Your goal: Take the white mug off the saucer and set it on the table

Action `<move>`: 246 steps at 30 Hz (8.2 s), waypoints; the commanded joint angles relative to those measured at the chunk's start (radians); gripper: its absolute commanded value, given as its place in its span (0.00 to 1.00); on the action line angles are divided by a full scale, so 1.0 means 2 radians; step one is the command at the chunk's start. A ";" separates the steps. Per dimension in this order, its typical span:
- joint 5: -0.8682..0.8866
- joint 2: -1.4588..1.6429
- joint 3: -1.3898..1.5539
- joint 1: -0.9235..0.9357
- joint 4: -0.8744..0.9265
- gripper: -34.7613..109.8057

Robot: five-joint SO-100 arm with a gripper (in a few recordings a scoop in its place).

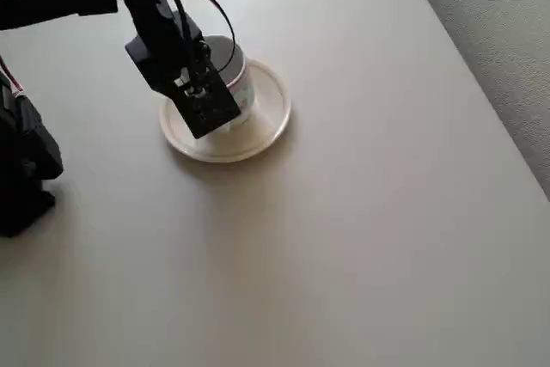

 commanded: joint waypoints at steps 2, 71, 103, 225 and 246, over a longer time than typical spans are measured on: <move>0.010 0.075 -0.012 0.000 0.002 0.23; -0.322 -0.008 -0.047 0.323 0.015 0.30; -0.380 -0.005 -0.053 0.375 -0.045 0.33; -0.012 0.812 0.582 0.108 0.029 0.23; -0.012 0.812 0.582 0.108 0.029 0.23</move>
